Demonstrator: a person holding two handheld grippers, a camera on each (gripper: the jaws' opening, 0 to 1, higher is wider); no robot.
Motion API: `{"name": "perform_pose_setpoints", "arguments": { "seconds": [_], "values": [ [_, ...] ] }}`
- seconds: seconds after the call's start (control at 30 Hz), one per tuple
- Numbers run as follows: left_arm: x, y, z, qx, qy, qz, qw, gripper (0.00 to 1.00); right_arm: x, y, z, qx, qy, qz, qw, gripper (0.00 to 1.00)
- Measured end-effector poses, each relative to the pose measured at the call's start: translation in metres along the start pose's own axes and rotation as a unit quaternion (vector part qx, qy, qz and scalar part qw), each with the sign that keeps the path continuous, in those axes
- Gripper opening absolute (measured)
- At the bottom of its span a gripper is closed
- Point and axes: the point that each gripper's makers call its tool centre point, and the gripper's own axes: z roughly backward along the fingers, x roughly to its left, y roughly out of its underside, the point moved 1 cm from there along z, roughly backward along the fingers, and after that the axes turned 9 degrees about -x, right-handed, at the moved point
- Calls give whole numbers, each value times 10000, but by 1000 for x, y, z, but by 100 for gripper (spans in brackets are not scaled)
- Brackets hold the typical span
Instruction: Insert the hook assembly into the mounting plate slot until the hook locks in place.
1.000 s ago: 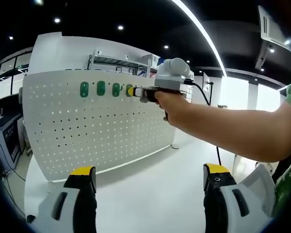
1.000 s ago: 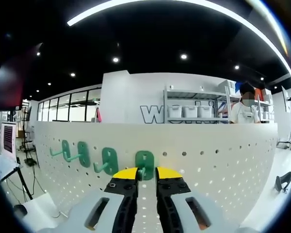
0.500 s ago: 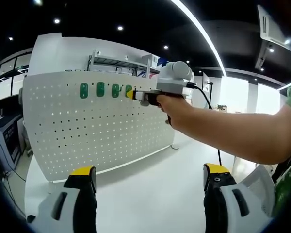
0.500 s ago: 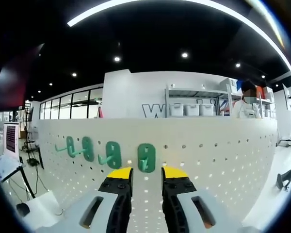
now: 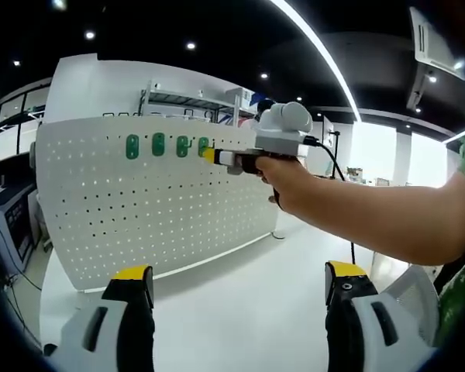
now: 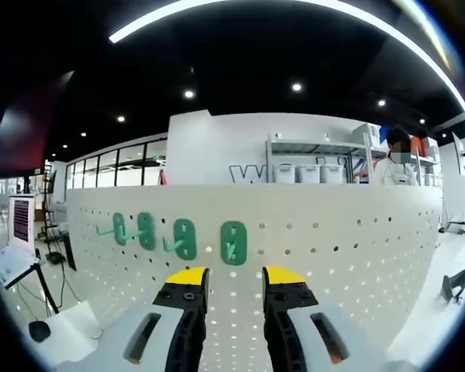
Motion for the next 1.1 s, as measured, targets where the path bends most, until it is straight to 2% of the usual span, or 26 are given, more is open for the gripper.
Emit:
{"name": "perform_pose_setpoints", "arguments": {
  "seconds": [0.4,0.67,1.1],
  "values": [
    [-6,-1,0,-1,35,-27,10000,94,1,2,21,26,-111,21,9999,28],
    [-9,-2,5,-13,6,-52,10000,94,3,-6,34,-45,-211,-11,9998,28],
    [-22,0,10,-1,21,-39,10000,94,11,-19,73,-152,-477,-95,9987,29]
  ]
}}
